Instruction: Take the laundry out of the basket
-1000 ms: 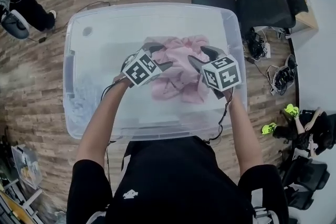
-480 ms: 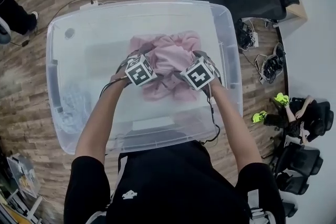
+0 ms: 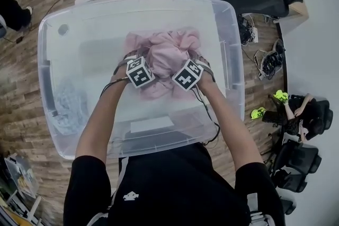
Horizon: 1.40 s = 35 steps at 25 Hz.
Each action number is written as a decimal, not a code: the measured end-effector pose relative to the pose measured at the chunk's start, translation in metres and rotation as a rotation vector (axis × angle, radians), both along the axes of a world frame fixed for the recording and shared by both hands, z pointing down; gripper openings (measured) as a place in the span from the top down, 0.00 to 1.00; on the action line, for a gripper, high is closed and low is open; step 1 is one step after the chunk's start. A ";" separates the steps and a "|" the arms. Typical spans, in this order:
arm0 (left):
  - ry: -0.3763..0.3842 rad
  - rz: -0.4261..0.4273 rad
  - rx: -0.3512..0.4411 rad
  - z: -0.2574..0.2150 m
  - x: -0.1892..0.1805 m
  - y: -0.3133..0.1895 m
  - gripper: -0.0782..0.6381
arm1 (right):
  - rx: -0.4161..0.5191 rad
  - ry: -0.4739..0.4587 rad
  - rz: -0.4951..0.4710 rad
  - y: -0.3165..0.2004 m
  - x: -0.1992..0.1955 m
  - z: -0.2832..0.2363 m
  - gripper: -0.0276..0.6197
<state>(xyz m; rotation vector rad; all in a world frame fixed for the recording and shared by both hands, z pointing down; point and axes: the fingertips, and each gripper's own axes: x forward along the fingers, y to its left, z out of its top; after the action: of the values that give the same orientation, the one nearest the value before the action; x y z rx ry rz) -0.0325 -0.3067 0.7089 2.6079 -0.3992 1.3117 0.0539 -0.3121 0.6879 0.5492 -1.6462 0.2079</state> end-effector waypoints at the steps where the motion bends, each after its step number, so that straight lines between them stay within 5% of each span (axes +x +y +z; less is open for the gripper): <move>1: 0.004 -0.005 -0.006 0.002 0.000 0.000 0.11 | 0.006 -0.004 -0.001 -0.001 -0.001 0.002 0.08; 6: 0.010 -0.020 -0.018 0.004 0.003 -0.002 0.12 | 0.035 -0.007 0.014 -0.007 -0.002 0.004 0.11; 12: 0.004 -0.057 -0.067 -0.005 0.012 0.002 0.43 | 0.009 -0.045 0.096 -0.008 -0.001 -0.012 0.52; 16: -0.008 -0.096 -0.102 -0.014 0.012 0.000 0.52 | -0.017 -0.097 0.152 -0.007 -0.004 -0.017 0.64; 24: -0.052 -0.142 -0.032 -0.031 0.015 -0.006 0.66 | 0.007 -0.134 0.183 -0.012 -0.003 -0.033 0.71; 27: -0.045 -0.172 0.006 -0.042 0.011 -0.012 0.68 | 0.064 -0.165 0.193 -0.018 -0.006 -0.049 0.82; 35: -0.048 -0.202 0.112 -0.082 0.011 -0.017 0.71 | 0.144 -0.245 0.216 -0.026 -0.003 -0.076 0.84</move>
<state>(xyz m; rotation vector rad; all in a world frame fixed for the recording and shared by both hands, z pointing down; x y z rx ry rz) -0.0213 -0.3234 0.6265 2.5468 -0.7431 1.3209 0.0510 -0.3376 0.6122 0.8392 -1.8476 0.3272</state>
